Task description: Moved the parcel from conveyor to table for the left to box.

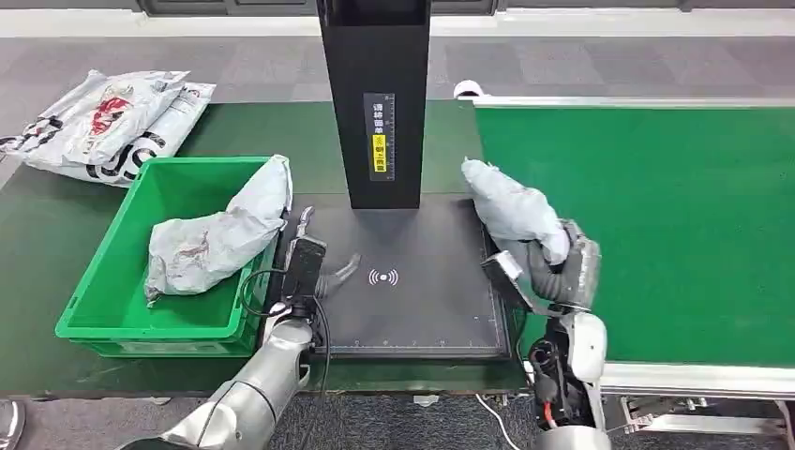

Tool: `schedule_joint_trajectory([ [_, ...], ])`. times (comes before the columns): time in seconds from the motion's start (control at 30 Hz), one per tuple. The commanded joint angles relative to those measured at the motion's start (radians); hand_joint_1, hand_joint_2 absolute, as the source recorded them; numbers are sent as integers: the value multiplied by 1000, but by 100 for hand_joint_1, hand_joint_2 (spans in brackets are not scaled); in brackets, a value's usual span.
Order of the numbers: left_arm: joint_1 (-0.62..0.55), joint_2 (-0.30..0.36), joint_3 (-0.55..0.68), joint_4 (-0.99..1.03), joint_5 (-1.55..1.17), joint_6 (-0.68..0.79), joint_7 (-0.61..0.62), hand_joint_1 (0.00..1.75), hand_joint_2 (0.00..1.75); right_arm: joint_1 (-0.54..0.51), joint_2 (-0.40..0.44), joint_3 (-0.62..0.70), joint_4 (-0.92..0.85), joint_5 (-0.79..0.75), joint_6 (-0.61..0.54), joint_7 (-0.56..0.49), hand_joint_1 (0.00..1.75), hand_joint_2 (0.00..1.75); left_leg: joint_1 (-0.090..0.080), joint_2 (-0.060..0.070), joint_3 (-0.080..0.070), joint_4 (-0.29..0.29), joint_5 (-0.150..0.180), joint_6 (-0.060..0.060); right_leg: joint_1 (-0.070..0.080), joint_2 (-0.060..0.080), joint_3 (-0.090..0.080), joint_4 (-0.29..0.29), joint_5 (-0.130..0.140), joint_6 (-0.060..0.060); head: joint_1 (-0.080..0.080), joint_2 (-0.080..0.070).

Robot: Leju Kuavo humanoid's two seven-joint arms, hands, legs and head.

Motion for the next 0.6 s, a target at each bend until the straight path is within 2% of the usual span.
schedule_joint_trajectory([
  [0.03,-22,16,78,2,4,-8,3,0,175,-91,17,489,383,-154,136,93,175,175,2,10,4,-1,-2,-1,2,9,1,-1,2,-1,0,0],
  [0.13,-20,9,73,-11,6,-6,3,0,175,-98,15,585,424,-148,160,144,175,175,1,9,4,-1,-1,-1,2,8,2,-1,1,-1,0,0],
  [0.27,-19,10,66,-22,30,-10,3,0,175,-125,-4,630,495,-203,198,114,175,175,1,4,3,-1,-1,0,1,3,1,-1,0,-1,0,0],
  [0.47,-10,8,65,-50,56,-25,3,0,175,-129,-7,663,535,-206,240,102,175,175,1,5,5,-2,-1,0,1,2,4,-3,1,-1,0,0],
  [0.6,3,5,55,-93,94,-59,3,0,175,-131,-6,697,570,-192,311,101,175,175,1,3,4,-2,0,-1,1,1,3,-2,0,-1,0,0],
])
